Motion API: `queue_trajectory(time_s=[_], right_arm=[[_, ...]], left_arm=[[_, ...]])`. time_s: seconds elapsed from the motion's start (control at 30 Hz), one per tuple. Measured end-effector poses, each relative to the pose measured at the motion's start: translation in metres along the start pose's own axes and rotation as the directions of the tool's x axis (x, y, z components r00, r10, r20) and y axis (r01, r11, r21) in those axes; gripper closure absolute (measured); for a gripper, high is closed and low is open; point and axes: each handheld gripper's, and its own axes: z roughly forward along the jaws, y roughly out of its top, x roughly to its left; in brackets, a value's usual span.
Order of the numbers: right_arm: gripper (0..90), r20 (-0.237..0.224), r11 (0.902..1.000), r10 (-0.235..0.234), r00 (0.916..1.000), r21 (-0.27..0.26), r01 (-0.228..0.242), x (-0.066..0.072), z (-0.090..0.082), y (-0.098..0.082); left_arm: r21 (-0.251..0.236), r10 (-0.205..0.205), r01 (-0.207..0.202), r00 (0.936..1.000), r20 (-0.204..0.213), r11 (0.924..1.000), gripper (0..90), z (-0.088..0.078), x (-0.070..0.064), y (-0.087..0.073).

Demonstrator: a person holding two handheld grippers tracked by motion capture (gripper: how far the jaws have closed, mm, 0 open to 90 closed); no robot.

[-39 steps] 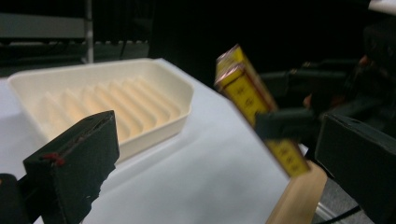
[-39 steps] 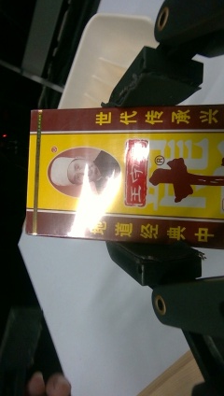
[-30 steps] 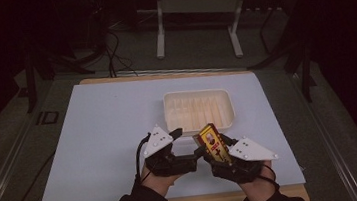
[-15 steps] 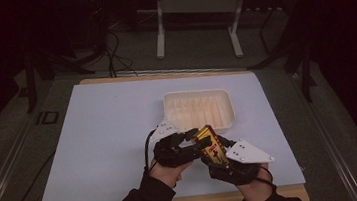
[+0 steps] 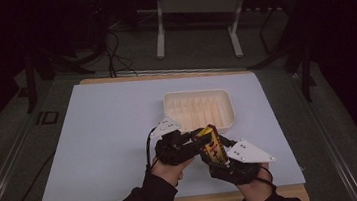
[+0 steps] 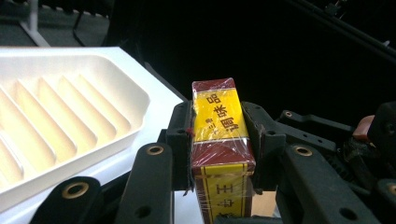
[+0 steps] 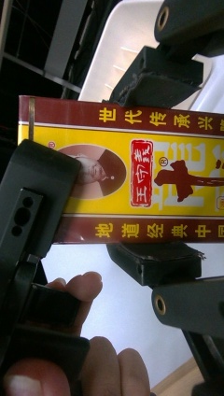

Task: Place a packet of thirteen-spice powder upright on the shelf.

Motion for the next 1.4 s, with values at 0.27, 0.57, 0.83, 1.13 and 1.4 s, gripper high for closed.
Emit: queue_trajectory(time_s=[0.27, 0.57, 0.83, 1.13, 1.4], right_arm=[[29.7, -0.009, 0.9996, 0.006, 0.9999, -0.026, -0.007, -0.005, -0.002, 0.005], [16.8, -0.031, 0.9995, 0.027, 0.9991, 0.017, -0.027, -0.018, -0.001, 0.002], [11.4, -0.045, 0.9985, 0.019, 0.9988, 0.051, -0.017, -0.030, -0.005, -0.010], [11.4, -0.006, 0.9970, 0.041, 0.9992, 0.066, -0.040, -0.047, -0.017, -0.025], [11.4, 0.031, 0.9979, 0.035, 0.9989, 0.054, -0.037, -0.054, -0.026, -0.030]], left_arm=[[-0.010, 0.066, -0.066, 0.9976, -0.022, 0.9978, 69.0, -0.001, -0.009, 0.009], [-0.044, 0.064, -0.066, 0.9965, -0.055, 0.9968, 69.0, -0.006, -0.007, 0.024], [-0.088, 0.066, -0.074, 0.9929, -0.099, 0.9933, 69.0, -0.012, -0.004, 0.038], [-0.133, 0.098, -0.126, 0.9756, -0.196, 0.9831, 69.0, -0.021, 0.003, 0.055], [-0.150, 0.137, -0.196, 0.9312, -0.338, 0.9690, 69.0, -0.016, 0.016, 0.062]])
